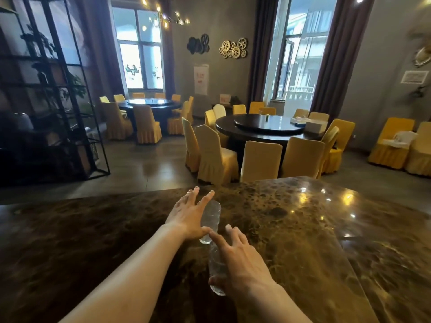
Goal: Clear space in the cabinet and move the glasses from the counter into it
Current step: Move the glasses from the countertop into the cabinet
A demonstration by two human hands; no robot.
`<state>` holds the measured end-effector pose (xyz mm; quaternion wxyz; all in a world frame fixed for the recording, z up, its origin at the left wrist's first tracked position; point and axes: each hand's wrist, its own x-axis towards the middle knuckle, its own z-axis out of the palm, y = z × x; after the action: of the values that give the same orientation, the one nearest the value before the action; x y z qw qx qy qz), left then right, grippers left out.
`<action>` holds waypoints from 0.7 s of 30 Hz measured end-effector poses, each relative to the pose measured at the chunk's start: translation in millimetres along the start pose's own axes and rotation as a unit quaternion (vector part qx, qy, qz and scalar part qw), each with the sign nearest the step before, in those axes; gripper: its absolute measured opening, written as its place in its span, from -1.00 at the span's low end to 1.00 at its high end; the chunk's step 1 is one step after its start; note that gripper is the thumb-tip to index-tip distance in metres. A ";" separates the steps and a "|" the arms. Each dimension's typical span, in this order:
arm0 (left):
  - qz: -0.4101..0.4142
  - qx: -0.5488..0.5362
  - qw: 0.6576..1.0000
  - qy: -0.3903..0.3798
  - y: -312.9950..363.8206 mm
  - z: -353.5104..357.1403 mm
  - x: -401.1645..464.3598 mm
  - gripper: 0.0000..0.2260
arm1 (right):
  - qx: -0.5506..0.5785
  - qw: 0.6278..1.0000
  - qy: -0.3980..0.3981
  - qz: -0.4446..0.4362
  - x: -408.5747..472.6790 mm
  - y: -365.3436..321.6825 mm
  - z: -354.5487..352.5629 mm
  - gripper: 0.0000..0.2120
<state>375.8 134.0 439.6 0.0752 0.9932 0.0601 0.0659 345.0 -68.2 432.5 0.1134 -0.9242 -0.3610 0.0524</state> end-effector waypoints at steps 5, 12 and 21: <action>0.024 0.026 0.998 -0.048 6.3 12.3 29.1 0.01 | 0.020 0.999 -0.020 -0.025 6.0 4.4 2.3 -0.01; 0.012 -0.024 0.999 -0.035 5.1 21.0 30.0 -0.28 | 0.008 0.999 -0.006 -0.049 12.2 14.1 3.2 -0.04; -0.053 -0.061 0.996 0.026 0.7 -19.4 -55.8 -0.37 | 0.046 0.995 0.041 -0.074 -22.7 6.5 -9.7 -0.29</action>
<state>318.3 128.9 451.9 0.1378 0.9801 0.1100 0.0908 334.3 -89.9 440.6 0.1744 -0.8899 -0.4209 0.0223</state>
